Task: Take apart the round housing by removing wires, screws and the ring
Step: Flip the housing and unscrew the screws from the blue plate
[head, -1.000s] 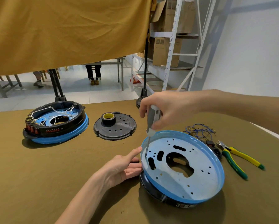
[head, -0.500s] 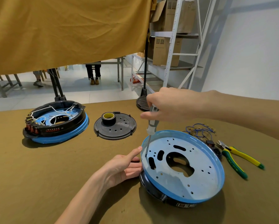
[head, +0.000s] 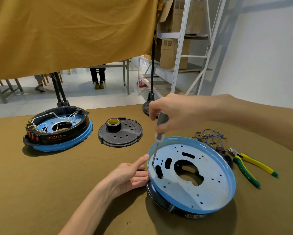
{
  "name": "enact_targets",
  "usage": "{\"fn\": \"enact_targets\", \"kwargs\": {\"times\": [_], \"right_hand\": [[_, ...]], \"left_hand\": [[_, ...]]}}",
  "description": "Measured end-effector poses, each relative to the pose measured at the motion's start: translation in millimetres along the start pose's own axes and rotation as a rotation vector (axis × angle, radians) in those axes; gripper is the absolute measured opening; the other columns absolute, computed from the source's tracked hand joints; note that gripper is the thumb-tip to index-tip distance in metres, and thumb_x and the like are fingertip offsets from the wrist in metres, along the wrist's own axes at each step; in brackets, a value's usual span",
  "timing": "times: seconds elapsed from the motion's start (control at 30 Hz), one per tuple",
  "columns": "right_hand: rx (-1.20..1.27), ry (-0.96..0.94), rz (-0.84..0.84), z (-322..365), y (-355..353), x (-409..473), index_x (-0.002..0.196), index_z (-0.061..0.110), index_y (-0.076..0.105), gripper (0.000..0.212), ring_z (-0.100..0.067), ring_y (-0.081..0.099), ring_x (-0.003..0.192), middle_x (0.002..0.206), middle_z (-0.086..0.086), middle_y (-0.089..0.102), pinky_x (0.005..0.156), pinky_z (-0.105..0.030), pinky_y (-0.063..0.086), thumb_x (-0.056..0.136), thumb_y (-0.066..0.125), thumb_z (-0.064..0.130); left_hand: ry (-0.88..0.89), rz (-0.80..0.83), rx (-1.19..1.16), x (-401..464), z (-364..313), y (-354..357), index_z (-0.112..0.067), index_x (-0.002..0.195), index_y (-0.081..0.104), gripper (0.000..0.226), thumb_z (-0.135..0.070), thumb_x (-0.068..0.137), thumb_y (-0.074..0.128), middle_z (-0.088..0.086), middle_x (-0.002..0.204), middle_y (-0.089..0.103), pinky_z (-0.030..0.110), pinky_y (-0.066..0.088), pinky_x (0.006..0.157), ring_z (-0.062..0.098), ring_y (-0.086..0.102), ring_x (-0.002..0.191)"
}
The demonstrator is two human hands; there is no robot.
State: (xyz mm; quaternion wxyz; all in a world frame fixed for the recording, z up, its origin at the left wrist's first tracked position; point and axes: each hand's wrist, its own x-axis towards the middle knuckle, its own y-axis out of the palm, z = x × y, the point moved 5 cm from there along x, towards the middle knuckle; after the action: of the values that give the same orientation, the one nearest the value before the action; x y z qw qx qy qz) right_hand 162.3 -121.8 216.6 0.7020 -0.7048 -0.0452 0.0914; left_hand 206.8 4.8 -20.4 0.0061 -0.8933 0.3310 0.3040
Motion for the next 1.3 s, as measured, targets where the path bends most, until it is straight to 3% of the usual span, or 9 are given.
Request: {"fn": "enact_targets", "kwargs": {"times": [0.1, 0.23, 0.37, 0.47, 0.63, 0.77, 0.87, 1.03, 1.3], "right_hand": [[0.094, -0.055, 0.062, 0, -2, -2, 0.111, 0.029, 0.059, 0.033, -0.001, 0.062, 0.079, 0.091, 0.012, 0.068, 0.066, -0.026, 0.052, 0.083, 0.077, 0.025], [-0.173, 0.099, -0.064, -5, 1, -4, 0.101, 0.021, 0.060, 0.051, -0.013, 0.062, 0.059, 0.069, 0.003, 0.063, 0.047, -0.027, 0.039, 0.093, 0.049, 0.071], [-0.069, -0.033, -0.059, 2, 0, -3, 0.104, 0.022, 0.066, 0.024, -0.001, 0.059, 0.068, 0.076, 0.014, 0.064, 0.048, -0.017, 0.041, 0.092, 0.070, 0.044], [0.120, -0.150, 0.059, 8, -3, -6, 0.111, 0.026, 0.062, 0.036, -0.002, 0.064, 0.082, 0.092, 0.015, 0.065, 0.068, -0.022, 0.054, 0.081, 0.082, 0.021], [-0.340, 0.045, -0.098, 4, 0, -4, 0.103, 0.019, 0.057, 0.051, -0.010, 0.052, 0.060, 0.072, 0.004, 0.055, 0.046, -0.027, 0.033, 0.095, 0.047, 0.069], [-0.068, -0.061, -0.035, 5, -5, -4, 0.104, 0.024, 0.066, 0.021, 0.001, 0.059, 0.067, 0.078, 0.015, 0.064, 0.050, -0.013, 0.039, 0.091, 0.073, 0.038], [0.101, -0.151, 0.052, 8, -6, -8, 0.110, 0.027, 0.065, 0.036, 0.001, 0.062, 0.079, 0.089, 0.017, 0.065, 0.062, -0.012, 0.048, 0.080, 0.083, 0.021], [-0.308, 0.031, -0.120, 2, 0, -9, 0.104, 0.020, 0.056, 0.053, -0.009, 0.052, 0.059, 0.070, 0.005, 0.055, 0.046, -0.028, 0.034, 0.093, 0.048, 0.071], [0.118, -0.112, 0.035, 8, -2, -12, 0.110, 0.029, 0.060, 0.034, 0.002, 0.060, 0.078, 0.086, 0.017, 0.070, 0.063, -0.022, 0.048, 0.083, 0.080, 0.035]], "left_hand": [[0.002, -0.005, 0.004, 0, 0, 0, 0.000, 0.132, 0.059, 0.092, -0.057, 0.065, 0.082, 0.019, 0.102, 0.079, 0.031, 0.064, 0.069, 0.027, 0.079, 0.093], [0.009, -0.021, 0.002, -1, 0, 1, 0.001, 0.134, 0.056, 0.098, -0.057, 0.060, 0.084, 0.020, 0.100, 0.079, 0.030, 0.063, 0.066, 0.027, 0.079, 0.091], [0.017, -0.040, 0.004, -1, -1, 1, 0.000, 0.138, 0.048, 0.112, -0.059, 0.051, 0.085, 0.019, 0.095, 0.079, 0.030, 0.063, 0.063, 0.027, 0.079, 0.087], [0.023, -0.047, 0.010, -1, -2, 1, 0.001, 0.140, 0.046, 0.117, -0.061, 0.048, 0.086, 0.018, 0.094, 0.080, 0.030, 0.062, 0.061, 0.026, 0.080, 0.085], [0.026, -0.038, 0.015, -3, -2, 1, 0.001, 0.139, 0.045, 0.115, -0.060, 0.051, 0.086, 0.019, 0.095, 0.079, 0.030, 0.063, 0.063, 0.027, 0.079, 0.086], [0.017, -0.035, 0.012, -5, -3, 2, 0.001, 0.140, 0.044, 0.111, -0.058, 0.055, 0.085, 0.020, 0.095, 0.079, 0.032, 0.064, 0.065, 0.027, 0.079, 0.087], [0.012, -0.047, 0.019, -5, -4, 3, 0.001, 0.143, 0.041, 0.114, -0.059, 0.056, 0.084, 0.020, 0.095, 0.079, 0.033, 0.064, 0.067, 0.027, 0.079, 0.087], [0.022, -0.059, 0.014, -8, -5, 4, 0.004, 0.147, 0.036, 0.126, -0.059, 0.049, 0.086, 0.021, 0.095, 0.079, 0.031, 0.063, 0.062, 0.028, 0.079, 0.087], [0.022, -0.069, 0.026, -10, -6, 6, 0.004, 0.151, 0.031, 0.130, -0.058, 0.050, 0.085, 0.022, 0.094, 0.079, 0.031, 0.063, 0.060, 0.028, 0.079, 0.085]]}}
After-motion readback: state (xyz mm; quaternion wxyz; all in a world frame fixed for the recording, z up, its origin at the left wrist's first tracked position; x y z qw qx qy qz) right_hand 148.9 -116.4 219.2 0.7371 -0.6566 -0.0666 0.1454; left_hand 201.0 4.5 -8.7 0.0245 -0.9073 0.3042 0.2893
